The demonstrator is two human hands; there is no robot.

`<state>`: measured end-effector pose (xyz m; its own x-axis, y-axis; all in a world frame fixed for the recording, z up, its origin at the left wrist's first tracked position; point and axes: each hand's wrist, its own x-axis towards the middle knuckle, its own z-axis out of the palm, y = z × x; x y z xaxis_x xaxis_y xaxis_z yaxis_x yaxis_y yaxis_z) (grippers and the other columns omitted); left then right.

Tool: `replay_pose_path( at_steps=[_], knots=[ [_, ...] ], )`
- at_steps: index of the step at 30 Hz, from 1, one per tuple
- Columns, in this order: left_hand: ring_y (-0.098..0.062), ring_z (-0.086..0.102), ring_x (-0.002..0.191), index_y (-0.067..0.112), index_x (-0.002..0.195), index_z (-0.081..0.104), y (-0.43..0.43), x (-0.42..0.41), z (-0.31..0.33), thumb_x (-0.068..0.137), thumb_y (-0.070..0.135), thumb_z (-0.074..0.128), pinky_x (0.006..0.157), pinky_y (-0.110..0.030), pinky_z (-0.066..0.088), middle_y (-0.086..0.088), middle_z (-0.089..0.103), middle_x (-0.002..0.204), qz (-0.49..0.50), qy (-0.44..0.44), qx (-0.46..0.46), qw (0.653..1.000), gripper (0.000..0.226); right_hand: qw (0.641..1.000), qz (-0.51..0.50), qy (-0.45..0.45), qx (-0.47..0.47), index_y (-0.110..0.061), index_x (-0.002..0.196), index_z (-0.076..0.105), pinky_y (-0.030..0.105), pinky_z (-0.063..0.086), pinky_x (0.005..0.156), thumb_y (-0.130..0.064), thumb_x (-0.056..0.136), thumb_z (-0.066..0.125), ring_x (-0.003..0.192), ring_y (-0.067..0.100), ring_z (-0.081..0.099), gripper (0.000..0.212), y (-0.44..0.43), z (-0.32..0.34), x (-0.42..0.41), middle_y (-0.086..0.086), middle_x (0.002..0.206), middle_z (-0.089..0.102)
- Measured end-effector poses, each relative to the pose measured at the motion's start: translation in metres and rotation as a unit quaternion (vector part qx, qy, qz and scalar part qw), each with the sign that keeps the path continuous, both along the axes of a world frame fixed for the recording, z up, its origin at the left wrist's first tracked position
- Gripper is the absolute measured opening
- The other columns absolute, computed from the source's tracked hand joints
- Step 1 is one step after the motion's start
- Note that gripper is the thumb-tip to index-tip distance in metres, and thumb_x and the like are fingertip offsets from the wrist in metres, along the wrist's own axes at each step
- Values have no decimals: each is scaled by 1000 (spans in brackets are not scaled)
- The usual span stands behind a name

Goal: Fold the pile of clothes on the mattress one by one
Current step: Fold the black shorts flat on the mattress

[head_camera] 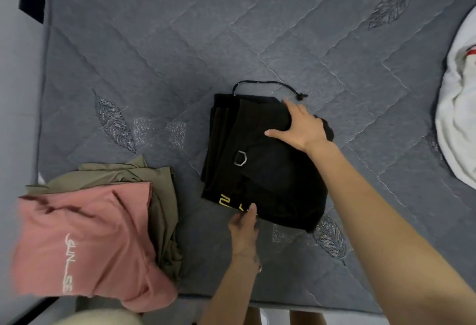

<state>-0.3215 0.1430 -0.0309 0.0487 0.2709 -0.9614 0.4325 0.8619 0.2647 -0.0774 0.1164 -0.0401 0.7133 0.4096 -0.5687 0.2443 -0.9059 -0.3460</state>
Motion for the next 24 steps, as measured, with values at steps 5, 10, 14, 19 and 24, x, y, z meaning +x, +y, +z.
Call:
replay_pose_path(
  at_steps=[5, 10, 14, 19, 24],
  knots=[
    [-18, 65, 97, 12, 106, 60, 2, 12, 3, 81, 34, 72, 77, -26, 52, -5, 68, 105, 38, -42, -19, 998, 36, 993, -73, 76, 55, -23, 120, 60, 35, 48, 82, -55, 82, 66, 105, 25, 61, 50, -11, 17, -28, 1, 113, 67],
    [-19, 58, 111, 25, 131, 51, 15, 8, 9, 71, 37, 82, 96, -39, 49, 1, 58, 129, -1, -67, 54, 996, 69, 926, -197, 269, 178, -34, 97, 65, 24, 52, 76, -40, 81, 73, 88, 8, 69, 20, -40, 43, -53, -9, 101, 71],
    [-16, 56, 119, 27, 135, 49, 35, -11, 18, 70, 34, 83, 103, -43, 46, 6, 59, 129, -97, -109, 135, 980, 74, 875, -249, 324, 261, -35, 106, 64, 15, 53, 71, -26, 76, 79, 93, 4, 69, 35, -55, 55, -86, -16, 101, 73],
    [-8, 56, 116, 39, 119, 51, 58, -40, 47, 70, 25, 84, 100, -30, 46, 18, 60, 119, -159, -150, 245, 944, 60, 811, -316, 374, 320, -31, 114, 60, 17, 55, 70, -30, 64, 78, 97, 8, 69, 54, -57, 79, -121, -13, 105, 73],
    [2, 60, 108, 50, 112, 56, 96, -80, 93, 67, 31, 84, 93, -24, 49, 22, 64, 116, -149, -180, 299, 925, 56, 805, -308, 359, 358, -41, 109, 57, 10, 53, 67, -32, 71, 74, 92, -4, 67, 42, -38, 118, -163, -26, 98, 71]
  ],
)
